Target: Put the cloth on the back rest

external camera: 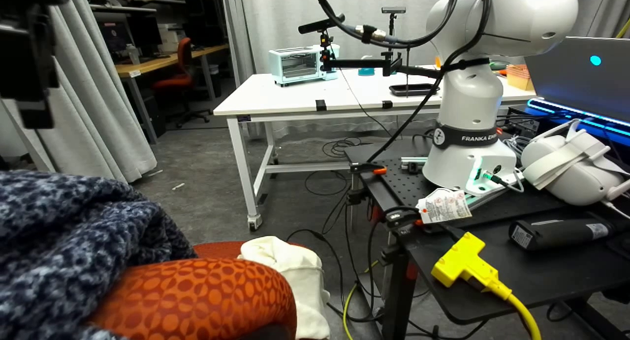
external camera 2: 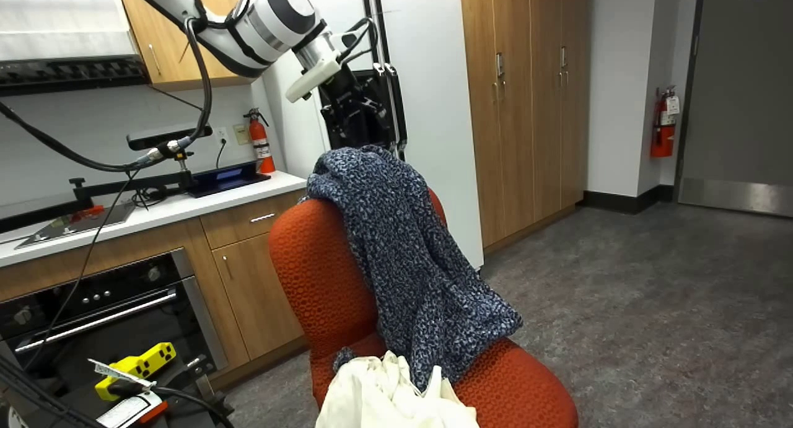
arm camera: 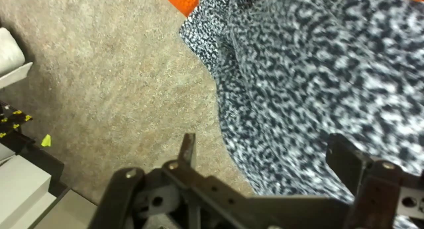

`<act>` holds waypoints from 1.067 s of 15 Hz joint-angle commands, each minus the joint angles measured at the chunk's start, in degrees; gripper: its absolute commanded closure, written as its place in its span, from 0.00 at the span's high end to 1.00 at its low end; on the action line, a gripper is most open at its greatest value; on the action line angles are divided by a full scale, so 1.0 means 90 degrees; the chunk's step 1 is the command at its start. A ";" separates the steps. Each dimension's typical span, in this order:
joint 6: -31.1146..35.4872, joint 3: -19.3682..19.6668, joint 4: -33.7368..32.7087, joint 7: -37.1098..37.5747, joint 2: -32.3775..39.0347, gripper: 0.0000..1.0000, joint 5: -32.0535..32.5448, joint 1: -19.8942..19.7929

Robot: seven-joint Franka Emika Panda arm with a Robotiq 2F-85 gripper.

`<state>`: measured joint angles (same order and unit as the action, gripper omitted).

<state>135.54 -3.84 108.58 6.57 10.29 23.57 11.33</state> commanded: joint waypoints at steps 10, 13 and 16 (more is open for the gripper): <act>0.2380 0.0453 0.2585 0.0047 -0.0247 1.00 -0.1051 -0.0985; 0.2254 0.0491 0.2539 0.0016 -0.0171 1.00 -0.0945 -0.0928; 0.2326 0.0498 0.2628 0.0014 -0.0131 1.00 -0.0953 -0.0923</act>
<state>156.57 0.30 132.26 7.06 9.16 15.33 2.71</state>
